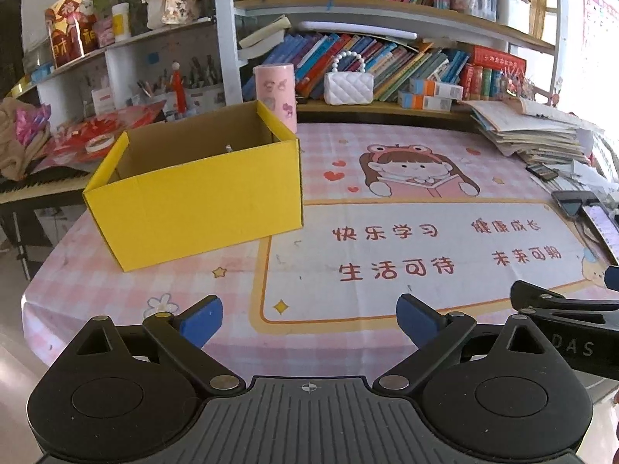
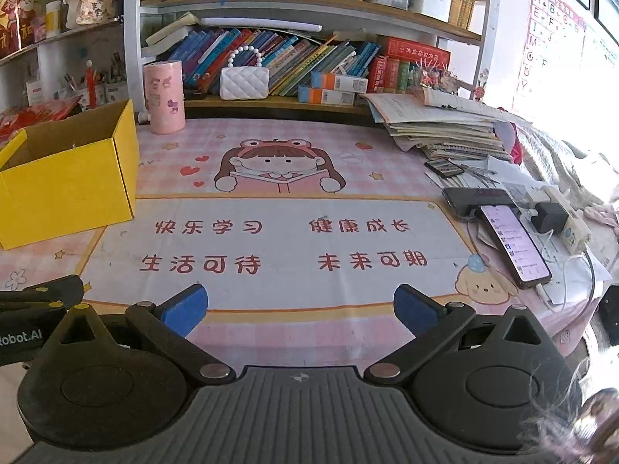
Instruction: Organize objects
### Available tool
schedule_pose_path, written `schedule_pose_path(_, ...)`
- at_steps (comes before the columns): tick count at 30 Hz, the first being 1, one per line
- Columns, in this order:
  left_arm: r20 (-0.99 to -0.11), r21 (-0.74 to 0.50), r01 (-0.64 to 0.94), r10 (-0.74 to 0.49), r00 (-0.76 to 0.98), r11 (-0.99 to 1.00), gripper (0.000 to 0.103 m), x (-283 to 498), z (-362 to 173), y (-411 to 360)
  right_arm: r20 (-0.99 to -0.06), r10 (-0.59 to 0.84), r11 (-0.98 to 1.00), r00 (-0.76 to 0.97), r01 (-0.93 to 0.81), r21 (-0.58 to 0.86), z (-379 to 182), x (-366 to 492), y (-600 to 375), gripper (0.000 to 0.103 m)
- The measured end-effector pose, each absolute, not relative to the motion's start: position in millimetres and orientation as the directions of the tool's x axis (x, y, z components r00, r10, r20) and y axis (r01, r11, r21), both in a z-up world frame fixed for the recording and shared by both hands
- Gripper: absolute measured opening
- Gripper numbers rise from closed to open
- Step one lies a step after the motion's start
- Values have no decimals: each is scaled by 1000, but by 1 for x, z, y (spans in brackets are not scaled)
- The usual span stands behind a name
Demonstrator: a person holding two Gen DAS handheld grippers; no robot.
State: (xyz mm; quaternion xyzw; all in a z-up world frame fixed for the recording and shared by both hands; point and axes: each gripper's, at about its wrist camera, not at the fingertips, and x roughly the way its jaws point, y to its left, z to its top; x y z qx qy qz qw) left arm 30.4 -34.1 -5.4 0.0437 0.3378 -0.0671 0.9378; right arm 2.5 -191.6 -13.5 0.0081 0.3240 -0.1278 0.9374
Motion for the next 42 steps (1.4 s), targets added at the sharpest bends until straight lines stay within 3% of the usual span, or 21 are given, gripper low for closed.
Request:
schedule_pose_path(15,-645,77,130,-51,762,988,98,26,-7,-38,-628,-275,954,728,289,-82,-18,3,-187,103)
schedule_pose_path(42,-664,30,91,-48,747,995,99,29,-6,-29,-621,-278,955,733,278,-100,-17,5,-179,103)
